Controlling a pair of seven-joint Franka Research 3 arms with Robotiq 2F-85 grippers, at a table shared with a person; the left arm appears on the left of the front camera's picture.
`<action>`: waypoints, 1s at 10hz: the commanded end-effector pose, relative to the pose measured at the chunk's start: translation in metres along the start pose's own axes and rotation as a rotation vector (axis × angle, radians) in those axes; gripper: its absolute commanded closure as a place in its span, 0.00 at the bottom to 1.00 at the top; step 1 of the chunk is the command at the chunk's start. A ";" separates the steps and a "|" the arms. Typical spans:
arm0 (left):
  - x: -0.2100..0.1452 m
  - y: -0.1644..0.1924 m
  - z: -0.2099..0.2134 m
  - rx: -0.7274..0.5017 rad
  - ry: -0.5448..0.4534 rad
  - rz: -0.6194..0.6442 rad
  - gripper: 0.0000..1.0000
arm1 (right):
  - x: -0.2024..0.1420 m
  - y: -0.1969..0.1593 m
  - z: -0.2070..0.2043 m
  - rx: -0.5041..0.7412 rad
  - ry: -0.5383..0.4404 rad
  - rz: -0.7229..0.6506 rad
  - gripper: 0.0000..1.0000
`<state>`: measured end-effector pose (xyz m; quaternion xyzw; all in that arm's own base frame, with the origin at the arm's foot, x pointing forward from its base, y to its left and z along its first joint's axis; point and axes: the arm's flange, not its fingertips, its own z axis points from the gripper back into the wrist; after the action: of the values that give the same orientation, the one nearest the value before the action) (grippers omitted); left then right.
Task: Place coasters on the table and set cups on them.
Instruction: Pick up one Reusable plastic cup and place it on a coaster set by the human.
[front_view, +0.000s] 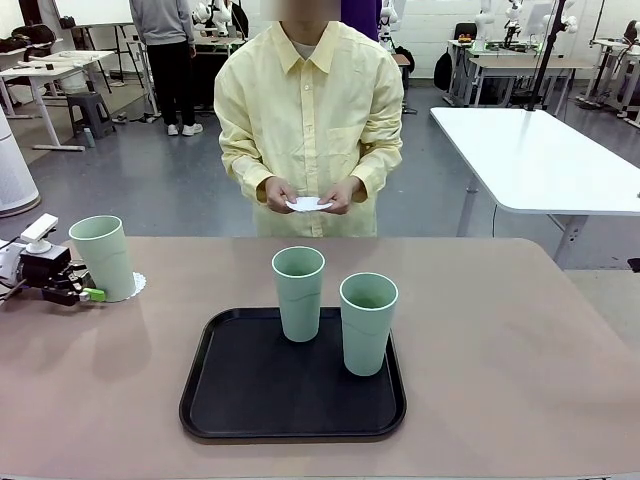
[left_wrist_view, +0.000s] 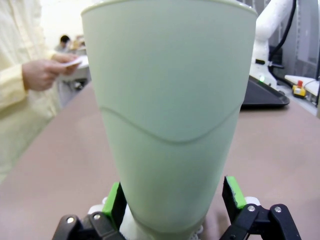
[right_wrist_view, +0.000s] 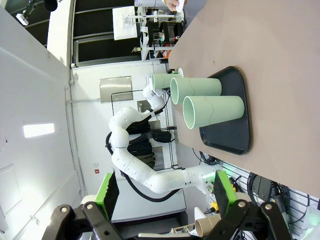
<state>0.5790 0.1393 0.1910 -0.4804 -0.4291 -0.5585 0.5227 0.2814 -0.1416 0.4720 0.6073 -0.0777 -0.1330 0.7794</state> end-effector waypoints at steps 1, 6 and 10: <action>0.003 0.004 0.004 -0.027 -0.002 0.012 0.00 | 0.000 0.001 0.000 0.008 -0.001 0.004 0.00; 0.010 0.002 0.013 -0.013 0.008 0.018 0.00 | 0.000 0.001 0.000 0.008 -0.001 0.004 0.00; 0.018 0.000 0.019 0.001 0.031 0.021 0.00 | 0.000 0.001 0.000 0.008 -0.001 0.004 0.00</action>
<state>0.5825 0.1528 0.2019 -0.4738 -0.4304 -0.5560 0.5302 0.2814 -0.1416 0.4720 0.6073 -0.0777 -0.1330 0.7794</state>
